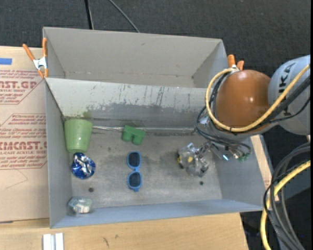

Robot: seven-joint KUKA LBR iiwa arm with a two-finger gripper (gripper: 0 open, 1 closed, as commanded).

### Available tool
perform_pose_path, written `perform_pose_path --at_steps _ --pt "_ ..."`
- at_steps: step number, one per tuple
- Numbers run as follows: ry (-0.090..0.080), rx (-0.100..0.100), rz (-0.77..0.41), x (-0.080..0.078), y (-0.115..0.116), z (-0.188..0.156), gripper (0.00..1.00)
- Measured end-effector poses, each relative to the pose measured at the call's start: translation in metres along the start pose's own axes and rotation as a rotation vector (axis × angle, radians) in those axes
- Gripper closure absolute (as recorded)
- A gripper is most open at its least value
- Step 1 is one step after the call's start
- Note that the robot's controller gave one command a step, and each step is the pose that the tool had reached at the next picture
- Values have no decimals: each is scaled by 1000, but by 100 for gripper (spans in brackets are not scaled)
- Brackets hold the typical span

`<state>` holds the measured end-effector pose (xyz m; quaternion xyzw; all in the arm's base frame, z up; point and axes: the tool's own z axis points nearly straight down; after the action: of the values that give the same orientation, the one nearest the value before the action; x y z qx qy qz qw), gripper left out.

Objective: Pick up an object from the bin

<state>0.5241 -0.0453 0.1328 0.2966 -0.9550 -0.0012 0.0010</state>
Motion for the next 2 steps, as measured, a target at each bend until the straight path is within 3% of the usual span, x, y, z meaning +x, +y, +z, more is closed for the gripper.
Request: perform_pose_path --at_steps 1,2 --pt "-2 2 -1 0 0 -3 0" --pt "-5 5 -453 -48 -48 61 0"
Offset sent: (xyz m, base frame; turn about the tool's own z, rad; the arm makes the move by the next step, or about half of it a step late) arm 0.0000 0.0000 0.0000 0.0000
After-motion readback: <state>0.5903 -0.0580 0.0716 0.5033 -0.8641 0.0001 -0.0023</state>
